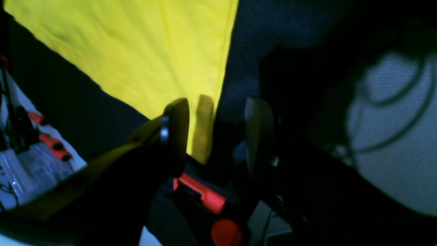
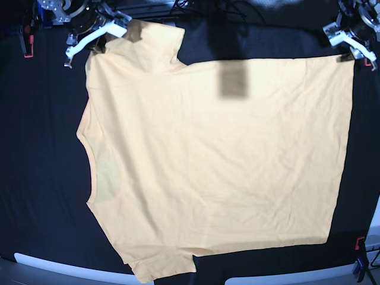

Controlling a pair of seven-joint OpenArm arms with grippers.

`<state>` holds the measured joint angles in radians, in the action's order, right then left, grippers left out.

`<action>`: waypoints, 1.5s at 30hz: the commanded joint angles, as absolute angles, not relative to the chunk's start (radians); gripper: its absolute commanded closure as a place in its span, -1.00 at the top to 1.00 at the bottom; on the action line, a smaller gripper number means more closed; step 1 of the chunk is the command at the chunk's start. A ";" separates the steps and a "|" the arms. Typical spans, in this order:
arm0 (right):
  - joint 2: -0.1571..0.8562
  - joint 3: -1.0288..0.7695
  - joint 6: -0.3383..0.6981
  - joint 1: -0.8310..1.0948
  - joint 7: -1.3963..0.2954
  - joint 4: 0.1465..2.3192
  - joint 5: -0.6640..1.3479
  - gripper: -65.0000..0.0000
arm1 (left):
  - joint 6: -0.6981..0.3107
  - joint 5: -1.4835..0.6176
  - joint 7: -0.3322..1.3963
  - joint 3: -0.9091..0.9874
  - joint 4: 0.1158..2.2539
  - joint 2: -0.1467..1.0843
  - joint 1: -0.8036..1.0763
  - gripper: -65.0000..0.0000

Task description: Layout the t-shirt on the table in an organized manner, then fold the t-shirt properly

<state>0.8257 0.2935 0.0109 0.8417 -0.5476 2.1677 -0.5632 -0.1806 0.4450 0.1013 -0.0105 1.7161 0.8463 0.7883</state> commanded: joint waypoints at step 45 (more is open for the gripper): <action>0.722 0.128 -0.033 0.646 -0.548 2.191 -0.332 -1.00 | 0.184 0.136 0.115 0.040 1.689 0.806 0.594 -1.00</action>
<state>0.7086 0.1390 -0.0216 0.6468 -0.5602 2.1765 -0.3183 0.1612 0.1314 0.1307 0.0284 1.6787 0.7876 0.5934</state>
